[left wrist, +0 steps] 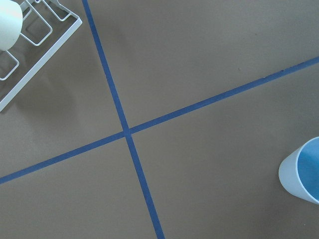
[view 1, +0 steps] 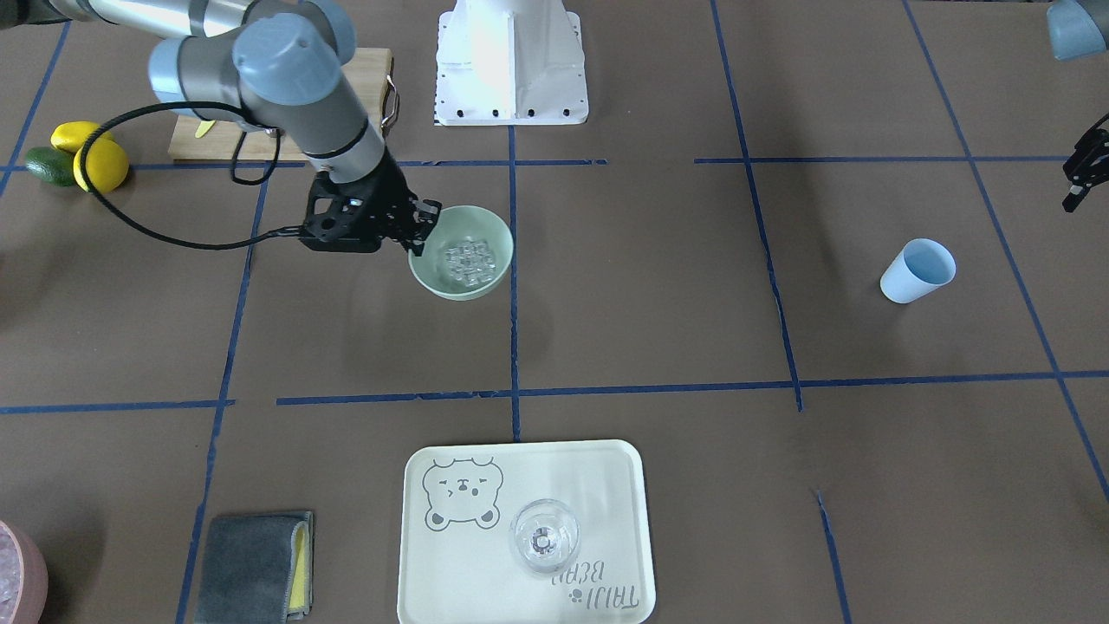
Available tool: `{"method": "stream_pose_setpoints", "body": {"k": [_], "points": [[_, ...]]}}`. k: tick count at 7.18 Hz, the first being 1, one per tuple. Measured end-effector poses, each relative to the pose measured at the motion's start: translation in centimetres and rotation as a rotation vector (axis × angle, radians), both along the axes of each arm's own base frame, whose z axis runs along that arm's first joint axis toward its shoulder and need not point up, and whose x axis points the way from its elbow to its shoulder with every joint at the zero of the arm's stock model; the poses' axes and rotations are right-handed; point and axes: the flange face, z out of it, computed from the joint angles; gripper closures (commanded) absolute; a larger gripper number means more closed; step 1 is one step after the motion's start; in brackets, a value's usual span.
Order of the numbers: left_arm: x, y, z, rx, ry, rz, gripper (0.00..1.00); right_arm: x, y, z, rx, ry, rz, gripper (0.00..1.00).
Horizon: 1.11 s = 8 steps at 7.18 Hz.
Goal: Pour ice into bowl
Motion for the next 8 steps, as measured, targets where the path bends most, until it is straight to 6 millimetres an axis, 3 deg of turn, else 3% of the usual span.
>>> {"method": "stream_pose_setpoints", "body": {"k": [3, 5, 6, 8], "points": [[-0.1, 0.2, -0.1, 0.003, 0.002, 0.0, 0.0, 11.1, 0.9, 14.5, 0.081, 0.043, -0.041, 1.0], [-0.1, 0.2, -0.2, 0.004, 0.003, -0.001, 0.0, 16.6, 1.8, 22.1, 0.094, 0.038, -0.065, 1.0], [-0.1, 0.2, -0.3, 0.006, 0.003, -0.001, 0.0, 18.2, 2.0, 25.1, 0.098, 0.025, -0.073, 1.0], [-0.1, 0.2, -0.5, 0.01, 0.004, -0.002, 0.0, 21.0, 1.9, 28.1, 0.074, -0.023, -0.083, 1.0]]}}
